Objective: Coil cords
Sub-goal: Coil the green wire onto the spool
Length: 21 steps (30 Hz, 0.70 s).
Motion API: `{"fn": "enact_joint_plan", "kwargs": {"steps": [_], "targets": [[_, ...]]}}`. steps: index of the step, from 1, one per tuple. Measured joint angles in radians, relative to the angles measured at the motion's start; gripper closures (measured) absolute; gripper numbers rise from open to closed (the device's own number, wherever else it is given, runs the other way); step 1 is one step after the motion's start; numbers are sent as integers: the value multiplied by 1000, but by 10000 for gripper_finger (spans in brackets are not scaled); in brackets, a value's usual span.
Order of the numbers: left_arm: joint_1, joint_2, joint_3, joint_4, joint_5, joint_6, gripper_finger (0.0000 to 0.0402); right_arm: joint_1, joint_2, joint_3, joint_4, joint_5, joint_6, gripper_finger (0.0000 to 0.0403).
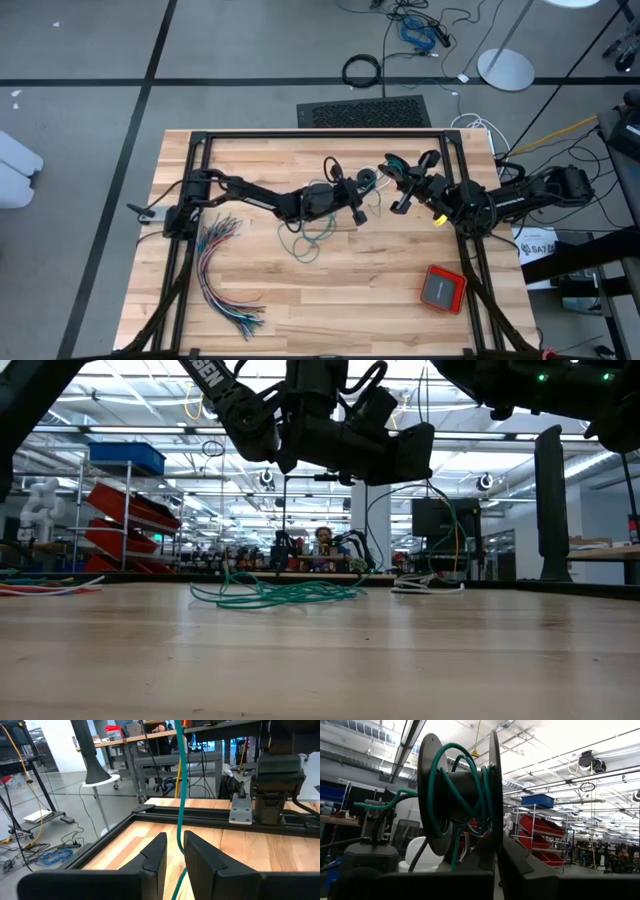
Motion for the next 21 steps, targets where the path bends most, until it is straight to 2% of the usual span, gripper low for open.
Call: {"fn": "enact_joint_plan", "kwargs": {"steps": [6,11,18,21], "targets": [[1,0,0,-4,0,2,338,0,0,0,-6,0,0,403],[0,0,0,-8,1,46,392,0,0,0,-7,0,0,403],[1,0,6,-56,1,80,399,0,0,0,-22,9,5,403],[-2,0,16,-77,2,106,399,-1,0,0,-55,48,-1,403]]}}
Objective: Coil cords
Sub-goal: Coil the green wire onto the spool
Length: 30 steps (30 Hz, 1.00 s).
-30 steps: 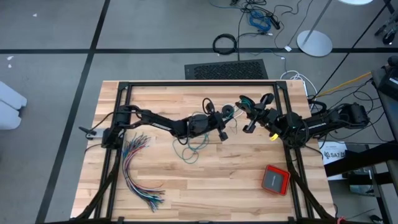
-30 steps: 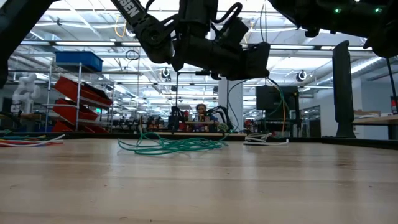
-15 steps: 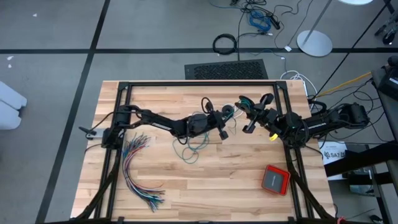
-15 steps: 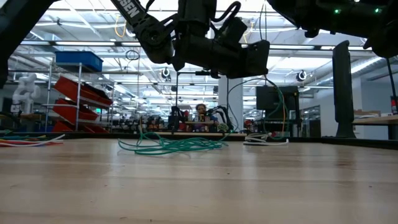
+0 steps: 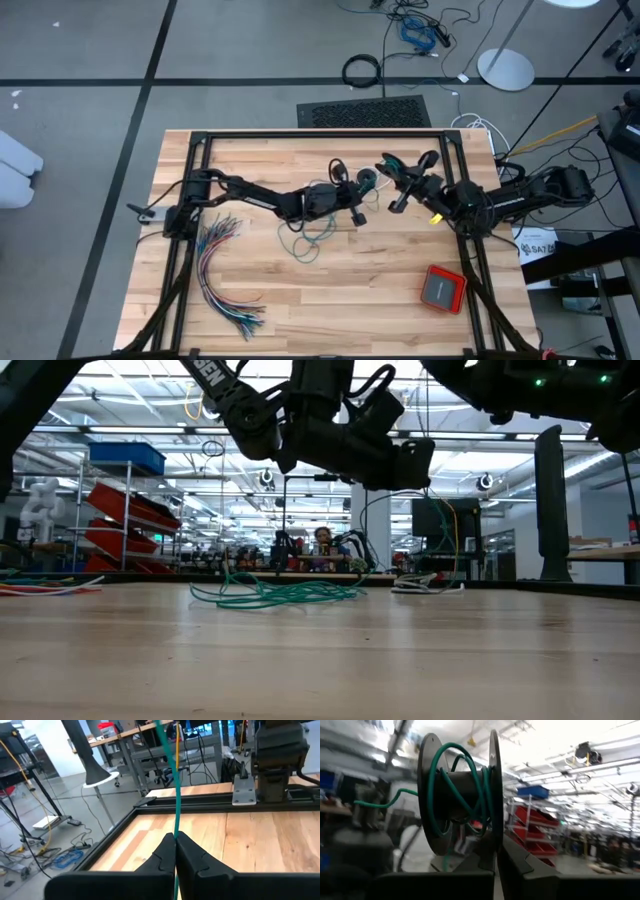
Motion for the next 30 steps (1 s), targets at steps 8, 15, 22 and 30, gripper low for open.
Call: {"fn": "enact_joint_plan", "kwargs": {"steps": [8,15,22,30], "targets": [[1,0,83,-158,48,12,400,-39,0,0,-115,40,7,403],[12,0,154,-322,57,29,401,-60,0,0,-141,39,31,403],[50,0,151,-426,76,-16,401,-60,0,0,-141,36,31,403],[61,0,137,-423,149,-54,401,-57,0,1,-190,36,73,403]]}}
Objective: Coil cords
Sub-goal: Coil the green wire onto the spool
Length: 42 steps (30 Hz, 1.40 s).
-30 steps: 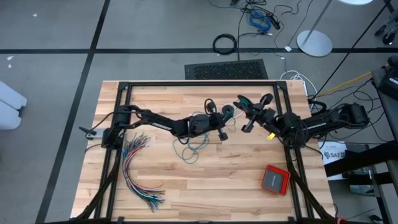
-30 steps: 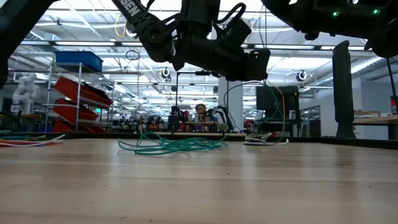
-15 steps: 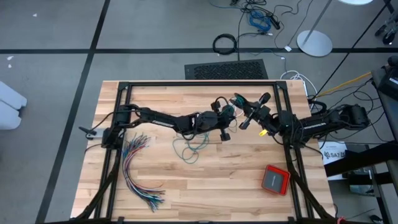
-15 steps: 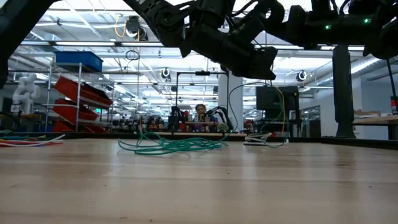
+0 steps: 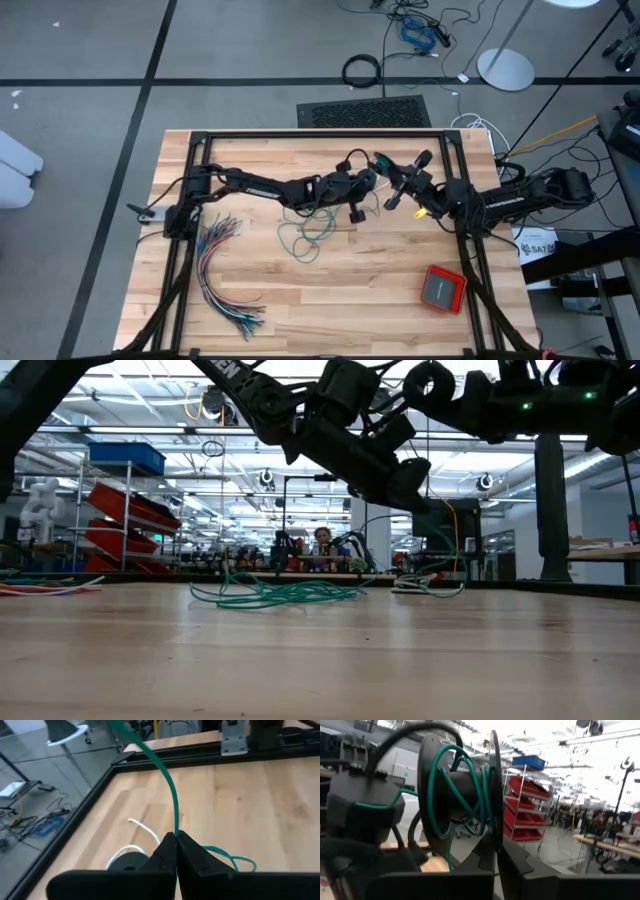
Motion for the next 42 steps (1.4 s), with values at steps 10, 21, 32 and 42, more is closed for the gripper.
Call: {"fn": "enact_joint_plan", "kwargs": {"steps": [10,21,32,42], "targets": [[3,0,6,-20,81,-23,401,-3,0,0,-62,31,45,403],[-2,0,6,-54,121,3,402,-3,0,0,-143,28,91,403],[-2,0,6,-81,198,3,402,-3,0,0,-186,14,188,403],[30,0,6,-238,161,28,402,3,0,0,-295,-41,302,403]]}}
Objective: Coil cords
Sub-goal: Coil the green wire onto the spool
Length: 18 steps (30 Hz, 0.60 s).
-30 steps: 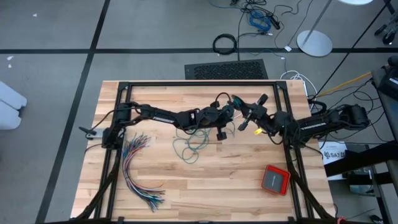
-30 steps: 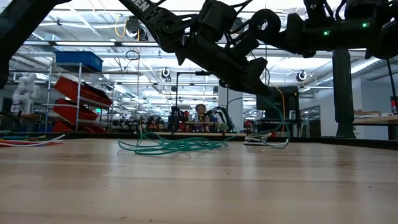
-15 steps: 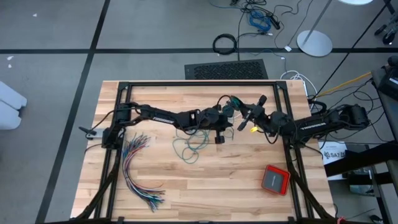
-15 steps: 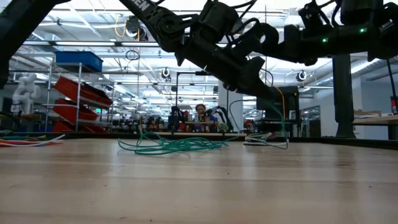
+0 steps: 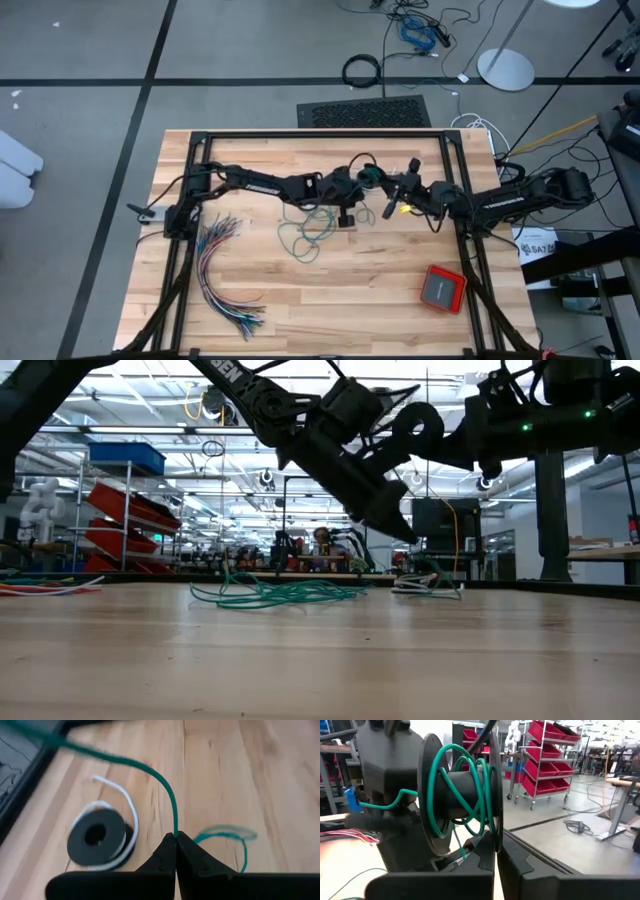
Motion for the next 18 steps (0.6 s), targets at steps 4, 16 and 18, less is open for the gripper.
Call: {"fn": "enact_joint_plan", "kwargs": {"steps": [4,16,18], "targets": [[2,0,0,-48,-31,23,402,0,0,0,-2,-22,5,403],[0,0,1,58,27,27,392,-16,0,0,-1,-17,53,403],[-2,0,1,54,49,27,378,-16,0,0,-9,-17,53,403]]}}
